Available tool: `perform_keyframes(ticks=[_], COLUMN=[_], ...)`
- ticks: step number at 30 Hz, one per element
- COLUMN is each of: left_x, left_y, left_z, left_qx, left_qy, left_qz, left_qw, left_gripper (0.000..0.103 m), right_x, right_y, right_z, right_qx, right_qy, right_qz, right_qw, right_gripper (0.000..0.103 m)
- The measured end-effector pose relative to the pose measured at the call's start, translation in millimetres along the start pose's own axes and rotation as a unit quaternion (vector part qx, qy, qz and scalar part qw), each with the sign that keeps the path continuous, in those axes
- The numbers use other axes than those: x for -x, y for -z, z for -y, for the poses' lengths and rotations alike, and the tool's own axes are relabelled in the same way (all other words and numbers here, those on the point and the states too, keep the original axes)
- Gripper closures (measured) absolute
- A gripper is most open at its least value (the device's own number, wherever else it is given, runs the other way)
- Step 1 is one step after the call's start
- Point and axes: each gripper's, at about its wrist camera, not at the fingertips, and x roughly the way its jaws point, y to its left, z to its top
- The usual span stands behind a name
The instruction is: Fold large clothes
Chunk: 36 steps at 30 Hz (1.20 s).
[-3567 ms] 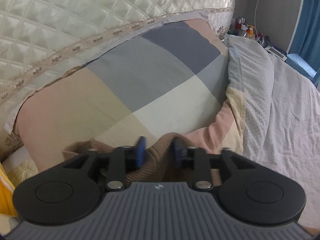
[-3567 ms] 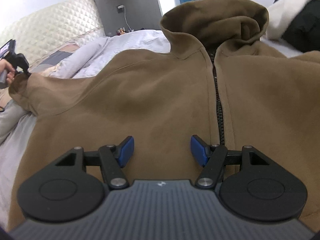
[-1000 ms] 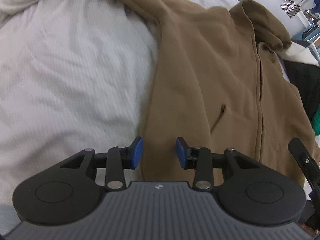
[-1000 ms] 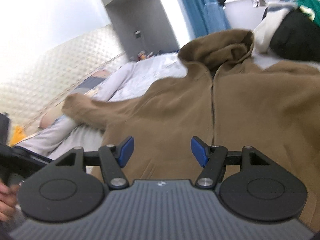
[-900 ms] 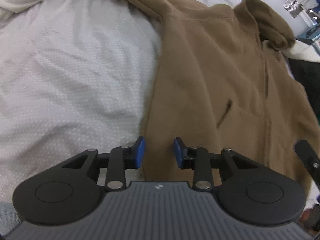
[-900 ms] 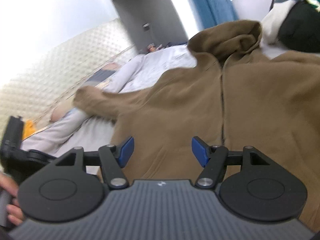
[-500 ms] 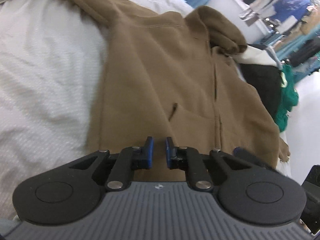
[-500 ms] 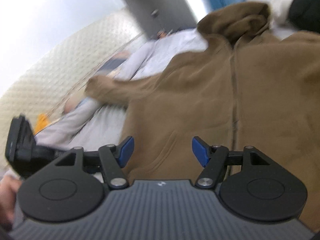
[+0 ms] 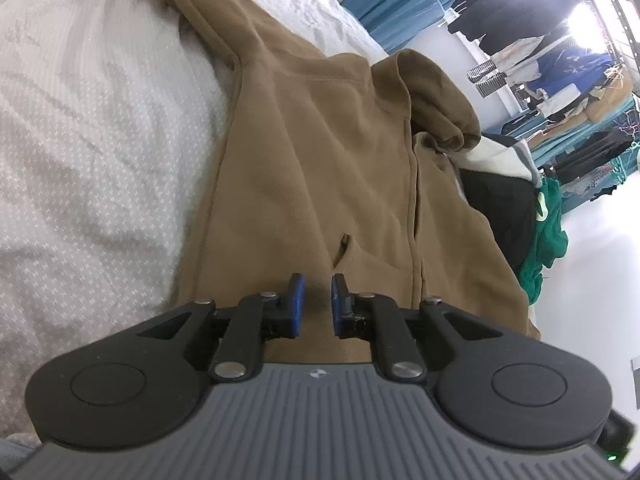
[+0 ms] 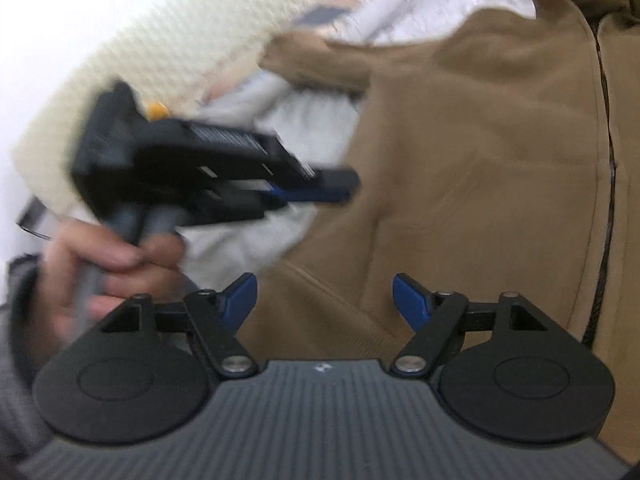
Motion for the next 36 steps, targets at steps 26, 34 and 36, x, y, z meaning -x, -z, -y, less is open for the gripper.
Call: perform_keyframes(ticks=[26, 34, 36], left_x=[-8, -7, 3], left_y=[12, 13, 6], left_z=[-30, -22, -19], left_qx=[0.099, 0.078, 0.082], left_qy=[-0.032, -0.046, -0.040], left_qz=[-0.080, -0.104, -0.097], left_qw=[0.9914, 0.9904, 0.9911], left_gripper=[0.048, 0.086, 0.091], right_x=[21, 24, 25], right_y=[-13, -10, -10], right_z=[45, 48, 47], right_qx=[-0.087, -0.112, -0.116], right_qy=[0.090, 0.068, 0.052], right_qz=[0.051, 0.053, 0.053], right_qw=[0.991, 0.990, 0.990], right_gripper=[0.086, 0.083, 0.081])
